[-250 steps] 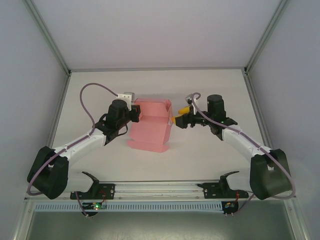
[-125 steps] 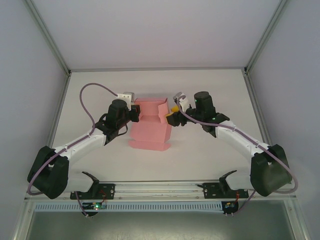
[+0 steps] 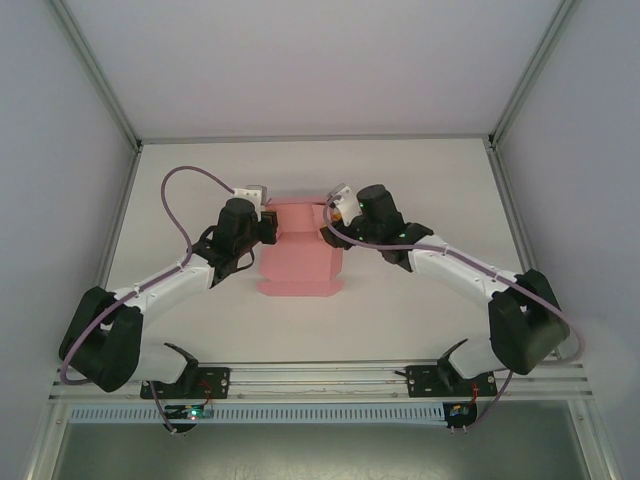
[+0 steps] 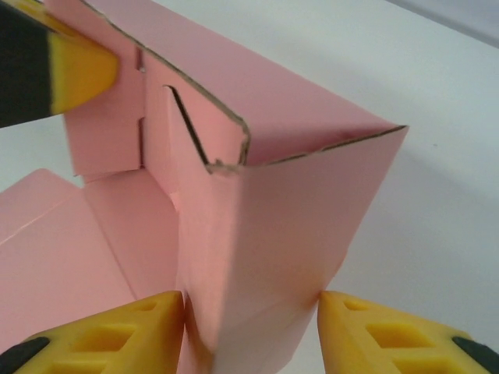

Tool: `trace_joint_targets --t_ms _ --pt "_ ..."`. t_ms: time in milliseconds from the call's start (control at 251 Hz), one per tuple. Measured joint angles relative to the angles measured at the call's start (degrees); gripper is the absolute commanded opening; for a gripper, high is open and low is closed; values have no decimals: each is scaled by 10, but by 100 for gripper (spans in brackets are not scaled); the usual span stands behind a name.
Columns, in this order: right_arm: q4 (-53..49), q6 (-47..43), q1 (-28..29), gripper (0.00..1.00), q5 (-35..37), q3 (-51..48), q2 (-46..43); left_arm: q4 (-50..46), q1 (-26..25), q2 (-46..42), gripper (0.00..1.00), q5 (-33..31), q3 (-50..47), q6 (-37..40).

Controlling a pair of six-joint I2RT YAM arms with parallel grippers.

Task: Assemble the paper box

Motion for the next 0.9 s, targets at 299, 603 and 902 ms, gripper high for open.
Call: trace_joint_targets --t_ms 299,603,902 --pt "-1 69 16 10 137 38 54 -2 -1 5 0 -9 3 -5" --pt "-60 159 66 4 411 131 140 -51 -48 55 0 -106 74 -60" --pt "-109 212 76 2 540 166 184 -125 -64 99 0 -114 138 -137"
